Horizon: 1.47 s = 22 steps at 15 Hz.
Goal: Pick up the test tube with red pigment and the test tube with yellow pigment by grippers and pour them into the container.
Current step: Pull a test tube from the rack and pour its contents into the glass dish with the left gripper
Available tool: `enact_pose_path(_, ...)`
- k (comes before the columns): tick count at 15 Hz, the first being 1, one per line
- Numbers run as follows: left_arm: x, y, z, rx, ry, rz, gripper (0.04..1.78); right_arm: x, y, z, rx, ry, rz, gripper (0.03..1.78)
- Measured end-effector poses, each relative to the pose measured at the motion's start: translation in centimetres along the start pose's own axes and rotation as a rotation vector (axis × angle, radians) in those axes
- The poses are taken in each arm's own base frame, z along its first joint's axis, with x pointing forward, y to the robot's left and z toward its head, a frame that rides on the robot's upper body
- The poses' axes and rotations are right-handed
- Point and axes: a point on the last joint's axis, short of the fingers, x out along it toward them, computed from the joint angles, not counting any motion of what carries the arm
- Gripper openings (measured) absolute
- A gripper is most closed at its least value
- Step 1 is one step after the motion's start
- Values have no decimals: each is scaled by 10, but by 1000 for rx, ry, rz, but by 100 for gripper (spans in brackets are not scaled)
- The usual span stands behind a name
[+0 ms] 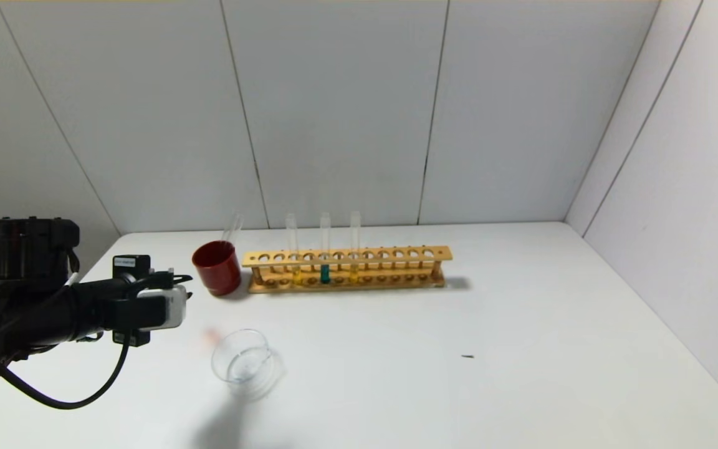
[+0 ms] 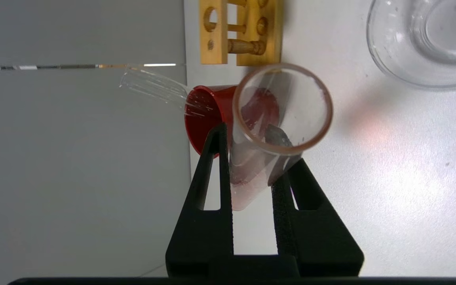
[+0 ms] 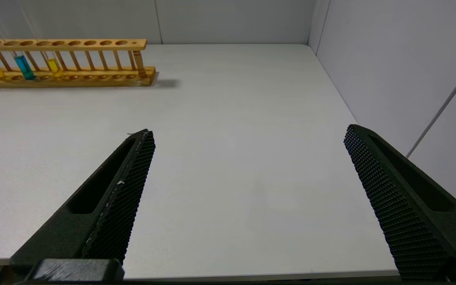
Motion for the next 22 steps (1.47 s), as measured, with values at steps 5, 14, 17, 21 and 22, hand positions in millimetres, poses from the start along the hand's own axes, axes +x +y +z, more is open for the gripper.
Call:
enact_pose_path(5,27,-5,-12,190,48,-7,33,0,0,0,0,0,0,175)
enact_pose_path(14,57,-19,-3,297,64,-53,33,0,0,0,0,0,-1,175)
enact_pose_path(17,60,-19,-6,371,87,-65,33,0,0,0,0,0,0,175)
enact_pose_path(21,64,-19,-4,439,90,-72,33,0,0,0,0,0,-1,175)
enact_pose_path(22,65,-18,-4,447,102,-73,33,0,0,0,0,0,0,175)
